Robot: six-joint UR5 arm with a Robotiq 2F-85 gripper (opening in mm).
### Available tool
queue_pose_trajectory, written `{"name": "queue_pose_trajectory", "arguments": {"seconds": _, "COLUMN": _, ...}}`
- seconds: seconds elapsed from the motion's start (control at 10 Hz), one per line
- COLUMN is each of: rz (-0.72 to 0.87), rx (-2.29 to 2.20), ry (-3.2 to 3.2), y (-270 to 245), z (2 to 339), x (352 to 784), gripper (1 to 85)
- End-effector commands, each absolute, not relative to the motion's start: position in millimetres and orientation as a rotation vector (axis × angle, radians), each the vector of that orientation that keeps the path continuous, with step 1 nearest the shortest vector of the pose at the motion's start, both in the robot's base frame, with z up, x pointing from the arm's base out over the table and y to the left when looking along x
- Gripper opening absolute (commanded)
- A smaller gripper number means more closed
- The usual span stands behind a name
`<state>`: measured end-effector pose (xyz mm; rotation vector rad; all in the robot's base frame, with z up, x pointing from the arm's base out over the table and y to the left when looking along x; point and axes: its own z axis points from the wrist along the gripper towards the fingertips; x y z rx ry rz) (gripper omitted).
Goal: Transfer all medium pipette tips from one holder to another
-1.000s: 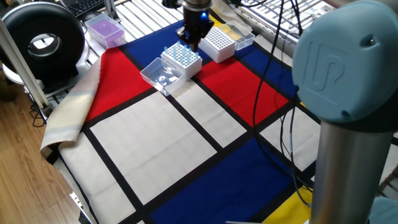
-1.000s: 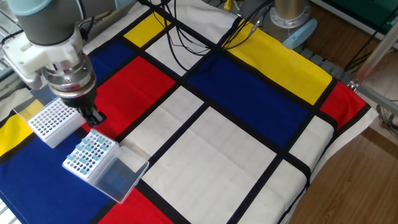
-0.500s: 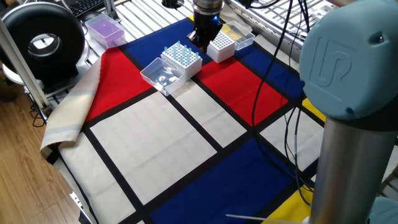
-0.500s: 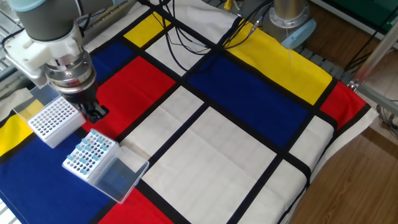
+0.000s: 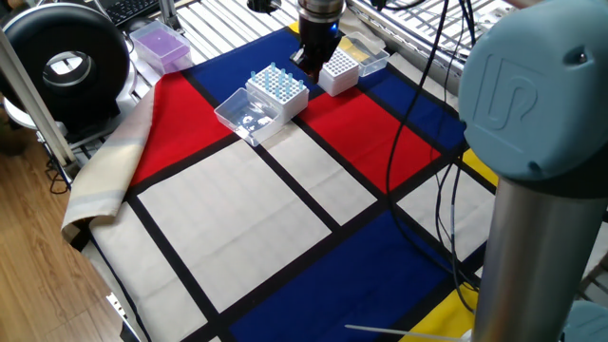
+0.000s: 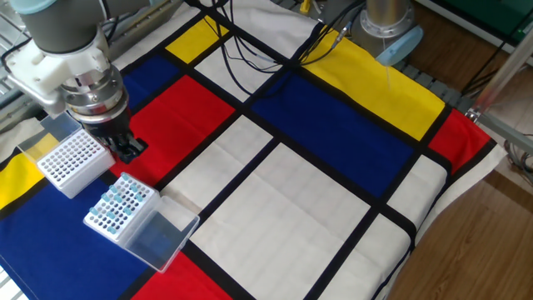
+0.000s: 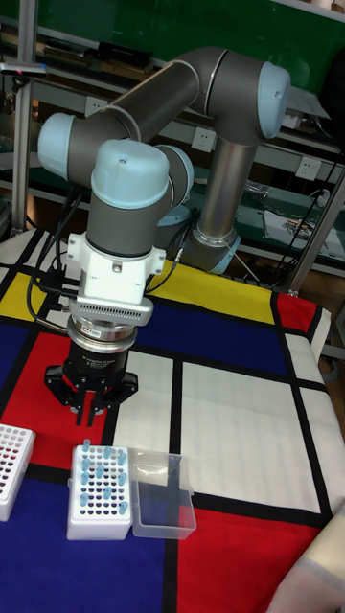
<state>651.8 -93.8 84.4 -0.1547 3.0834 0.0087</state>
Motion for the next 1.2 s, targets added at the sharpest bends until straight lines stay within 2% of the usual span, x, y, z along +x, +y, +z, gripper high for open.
{"name": "queue_pose_trajectory", "arguments": {"seconds": 0.0, "rz": 0.023, "rx": -0.167, "ry": 3.081, "y": -93.2, "z": 84.8, "x": 652.8, "gripper": 47.0}}
{"name": "queue_pose_trajectory", "arguments": {"seconds": 0.3, "rz": 0.034, "rx": -0.179, "ry": 3.058, "y": -93.1, "z": 79.3, "x": 663.1, "gripper": 46.3}}
{"name": "queue_pose_trajectory", "arguments": {"seconds": 0.4, "rz": 0.027, "rx": -0.177, "ry": 3.055, "y": -94.7, "z": 77.4, "x": 665.3, "gripper": 43.0}}
{"name": "queue_pose_trajectory", "arguments": {"seconds": 0.7, "rz": 0.028, "rx": -0.162, "ry": 3.038, "y": -92.8, "z": 73.2, "x": 674.8, "gripper": 40.7}}
{"name": "queue_pose_trajectory", "arguments": {"seconds": 1.1, "rz": 0.024, "rx": -0.165, "ry": 3.021, "y": -88.6, "z": 70.0, "x": 684.3, "gripper": 40.7}}
